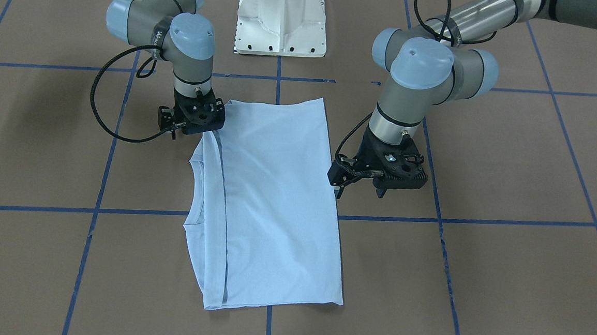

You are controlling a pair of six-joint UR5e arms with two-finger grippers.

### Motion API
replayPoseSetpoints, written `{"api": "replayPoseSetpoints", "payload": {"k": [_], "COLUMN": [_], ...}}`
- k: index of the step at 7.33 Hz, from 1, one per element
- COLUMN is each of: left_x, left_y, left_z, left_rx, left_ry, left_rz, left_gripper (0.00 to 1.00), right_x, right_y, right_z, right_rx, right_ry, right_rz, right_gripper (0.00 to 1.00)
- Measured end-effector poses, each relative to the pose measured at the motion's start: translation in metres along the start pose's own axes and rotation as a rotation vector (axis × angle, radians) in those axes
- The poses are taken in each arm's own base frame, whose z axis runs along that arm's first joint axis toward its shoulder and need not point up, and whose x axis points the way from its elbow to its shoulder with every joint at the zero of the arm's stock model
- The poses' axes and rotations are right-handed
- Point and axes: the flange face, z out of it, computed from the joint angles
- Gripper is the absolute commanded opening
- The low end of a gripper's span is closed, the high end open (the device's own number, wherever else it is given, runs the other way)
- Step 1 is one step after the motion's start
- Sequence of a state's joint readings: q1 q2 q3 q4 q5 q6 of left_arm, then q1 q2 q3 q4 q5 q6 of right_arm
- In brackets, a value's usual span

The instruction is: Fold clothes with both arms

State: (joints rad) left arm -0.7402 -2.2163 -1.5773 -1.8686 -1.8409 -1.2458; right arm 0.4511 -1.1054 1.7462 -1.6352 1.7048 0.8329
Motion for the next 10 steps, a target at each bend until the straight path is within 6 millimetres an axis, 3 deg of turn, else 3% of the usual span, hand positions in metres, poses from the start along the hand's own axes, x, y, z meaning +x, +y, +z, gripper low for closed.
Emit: {"api": "replayPoseSetpoints", "payload": {"k": [4,6,7,9,10], "left_x": [0.007,0.009,0.010,0.008,0.000], "left_y": [0.012,0.014,0.015,0.017,0.024], "left_z": [0.004,0.001,0.000,-0.003,-0.009], "left_rx": [-0.013,-0.014,-0.015,-0.015,-0.028], "left_ry": [0.014,0.020,0.022,0.028,0.040], "left_rz": [-0.009,-0.016,-0.016,-0.012,-0.009], "left_gripper": [1.00,1.00,1.00,1.00,1.00], "right_x": [0.048,0.071,0.071,0.048,0.037], "right_y": [0.011,0.000,-0.018,-0.066,-0.076], "right_z": [0.011,-0.005,-0.016,-0.029,-0.039], "right_rx": [-0.010,0.006,0.019,0.042,0.041], "right_ry": [0.045,0.034,0.017,-0.014,-0.056], "right_rz": [-0.009,-0.017,-0.009,0.001,0.003], "right_gripper": [1.00,1.00,1.00,1.00,1.00]}}
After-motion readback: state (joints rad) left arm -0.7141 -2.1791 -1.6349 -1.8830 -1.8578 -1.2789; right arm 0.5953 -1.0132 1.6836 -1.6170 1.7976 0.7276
